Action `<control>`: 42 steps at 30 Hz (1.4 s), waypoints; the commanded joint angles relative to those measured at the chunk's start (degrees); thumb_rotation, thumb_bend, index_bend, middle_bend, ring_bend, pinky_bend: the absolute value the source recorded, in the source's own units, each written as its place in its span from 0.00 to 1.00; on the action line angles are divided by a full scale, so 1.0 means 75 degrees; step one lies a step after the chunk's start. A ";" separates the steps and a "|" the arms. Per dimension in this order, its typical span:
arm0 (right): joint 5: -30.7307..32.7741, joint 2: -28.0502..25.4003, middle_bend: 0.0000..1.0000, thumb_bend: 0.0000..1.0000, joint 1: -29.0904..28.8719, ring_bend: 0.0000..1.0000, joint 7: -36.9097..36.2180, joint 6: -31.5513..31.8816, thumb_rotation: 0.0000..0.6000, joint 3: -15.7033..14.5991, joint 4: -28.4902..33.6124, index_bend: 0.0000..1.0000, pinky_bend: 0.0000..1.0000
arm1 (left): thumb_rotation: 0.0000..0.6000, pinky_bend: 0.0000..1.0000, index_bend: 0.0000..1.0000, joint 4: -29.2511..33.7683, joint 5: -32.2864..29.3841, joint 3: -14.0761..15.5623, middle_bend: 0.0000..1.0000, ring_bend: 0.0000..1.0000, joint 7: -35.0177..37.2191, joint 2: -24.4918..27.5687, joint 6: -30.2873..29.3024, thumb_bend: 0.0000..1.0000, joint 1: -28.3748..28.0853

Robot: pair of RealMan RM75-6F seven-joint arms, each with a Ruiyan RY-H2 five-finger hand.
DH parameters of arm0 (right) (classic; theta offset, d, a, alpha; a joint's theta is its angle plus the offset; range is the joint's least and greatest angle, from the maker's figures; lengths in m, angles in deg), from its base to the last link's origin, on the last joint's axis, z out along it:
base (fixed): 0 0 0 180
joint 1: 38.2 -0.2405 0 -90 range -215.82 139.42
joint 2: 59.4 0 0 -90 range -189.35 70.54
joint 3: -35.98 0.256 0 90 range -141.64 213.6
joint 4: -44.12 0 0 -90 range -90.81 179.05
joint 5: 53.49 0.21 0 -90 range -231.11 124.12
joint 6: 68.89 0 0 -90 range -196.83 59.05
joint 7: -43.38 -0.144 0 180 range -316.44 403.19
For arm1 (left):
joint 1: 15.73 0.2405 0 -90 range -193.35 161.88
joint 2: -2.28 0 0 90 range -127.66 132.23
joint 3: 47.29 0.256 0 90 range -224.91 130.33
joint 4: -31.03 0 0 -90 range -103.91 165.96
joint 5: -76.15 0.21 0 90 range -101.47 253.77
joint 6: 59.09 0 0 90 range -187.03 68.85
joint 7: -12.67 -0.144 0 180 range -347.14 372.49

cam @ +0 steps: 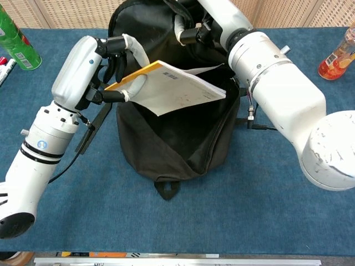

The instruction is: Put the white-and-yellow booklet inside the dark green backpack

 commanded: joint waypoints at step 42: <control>0.0216 -0.0389 0.70 0.63 -0.0045 0.62 -0.0374 0.0174 1.00 -0.0138 0.0887 0.79 0.91 | 1.00 0.89 0.71 -0.4160 0.0577 0.0810 0.80 0.74 -0.2587 -0.2038 -0.0186 0.47 -0.0949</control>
